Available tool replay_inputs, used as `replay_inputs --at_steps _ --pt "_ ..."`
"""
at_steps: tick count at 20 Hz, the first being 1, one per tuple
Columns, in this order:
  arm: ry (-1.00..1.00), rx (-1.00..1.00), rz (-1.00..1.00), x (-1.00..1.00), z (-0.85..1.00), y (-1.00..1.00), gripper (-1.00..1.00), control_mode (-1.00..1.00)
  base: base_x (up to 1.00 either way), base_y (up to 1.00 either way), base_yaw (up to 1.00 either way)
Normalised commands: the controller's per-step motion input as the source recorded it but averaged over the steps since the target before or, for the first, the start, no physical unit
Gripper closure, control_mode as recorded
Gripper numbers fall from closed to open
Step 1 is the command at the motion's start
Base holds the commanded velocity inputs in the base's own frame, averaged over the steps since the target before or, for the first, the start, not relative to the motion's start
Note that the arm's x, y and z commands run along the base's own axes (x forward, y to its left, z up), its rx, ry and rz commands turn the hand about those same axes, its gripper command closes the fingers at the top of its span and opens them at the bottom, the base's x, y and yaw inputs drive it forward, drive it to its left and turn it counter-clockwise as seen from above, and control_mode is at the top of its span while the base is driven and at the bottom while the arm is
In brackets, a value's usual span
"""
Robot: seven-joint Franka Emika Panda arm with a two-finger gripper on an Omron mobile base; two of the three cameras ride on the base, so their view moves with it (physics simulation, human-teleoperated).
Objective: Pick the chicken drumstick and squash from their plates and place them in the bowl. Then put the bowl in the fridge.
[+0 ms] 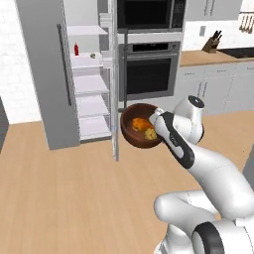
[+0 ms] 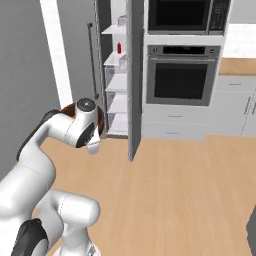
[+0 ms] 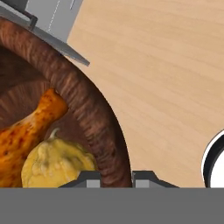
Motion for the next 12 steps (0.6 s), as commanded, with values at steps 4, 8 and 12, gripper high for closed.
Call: replay_inputs --at_steps 4,8,12 --pt "0.0 0.0 0.0 0.0 0.0 0.0 1.0 1.0 1.0 1.0 -0.18" --pt "0.0 0.0 0.0 0.0 0.0 0.0 1.0 1.0 1.0 1.0 -0.22" --pt "0.0 0.0 0.0 0.0 0.0 0.0 1.0 1.0 1.0 0.88 -0.3"
